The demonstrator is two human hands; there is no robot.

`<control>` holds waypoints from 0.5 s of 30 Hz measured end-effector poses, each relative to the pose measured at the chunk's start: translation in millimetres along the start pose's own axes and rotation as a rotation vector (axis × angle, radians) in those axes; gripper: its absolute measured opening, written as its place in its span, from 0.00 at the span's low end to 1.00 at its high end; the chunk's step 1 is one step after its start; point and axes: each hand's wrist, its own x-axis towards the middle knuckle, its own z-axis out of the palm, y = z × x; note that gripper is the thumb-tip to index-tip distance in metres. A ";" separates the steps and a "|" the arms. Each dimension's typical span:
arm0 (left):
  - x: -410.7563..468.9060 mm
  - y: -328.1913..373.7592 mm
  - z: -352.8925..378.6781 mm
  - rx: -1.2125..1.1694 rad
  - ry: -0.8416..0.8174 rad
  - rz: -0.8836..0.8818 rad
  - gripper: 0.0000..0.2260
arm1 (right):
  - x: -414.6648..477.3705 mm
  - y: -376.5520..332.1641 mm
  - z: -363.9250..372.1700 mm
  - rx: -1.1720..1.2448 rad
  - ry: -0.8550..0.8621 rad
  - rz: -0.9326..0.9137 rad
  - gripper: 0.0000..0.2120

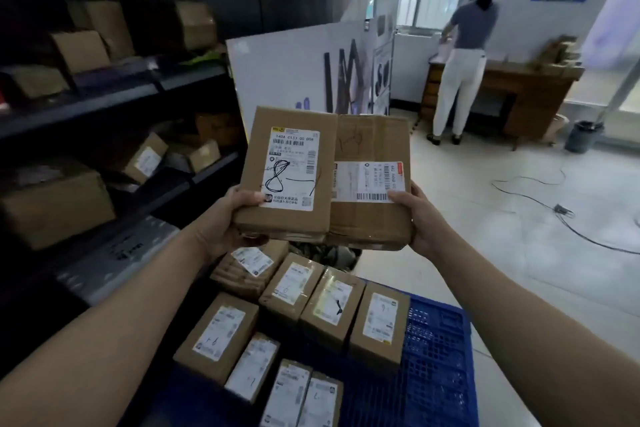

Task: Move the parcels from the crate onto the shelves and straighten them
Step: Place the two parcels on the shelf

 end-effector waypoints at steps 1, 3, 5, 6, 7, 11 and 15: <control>-16.9 7.8 -11.3 -0.010 0.039 0.028 0.42 | 0.1 -2.4 18.6 -0.004 -0.045 0.003 0.23; -54.2 17.2 -33.6 -0.054 0.134 0.085 0.42 | -2.3 -5.3 57.0 -0.015 -0.155 0.010 0.22; -96.7 18.4 -54.6 -0.096 0.233 0.125 0.40 | -8.4 -4.9 96.8 -0.024 -0.263 0.036 0.20; -120.0 16.9 -64.4 -0.115 0.278 0.140 0.39 | -12.5 -2.7 116.7 -0.031 -0.316 0.052 0.20; -144.5 14.5 -73.1 -0.133 0.325 0.156 0.37 | -17.1 1.6 136.5 -0.042 -0.370 0.065 0.20; -257.1 -3.1 -104.6 -0.213 0.600 0.257 0.40 | -51.6 30.3 226.7 -0.093 -0.590 0.121 0.16; -391.5 -31.2 -121.5 -0.240 0.874 0.344 0.39 | -121.3 66.6 325.9 -0.147 -0.853 0.194 0.15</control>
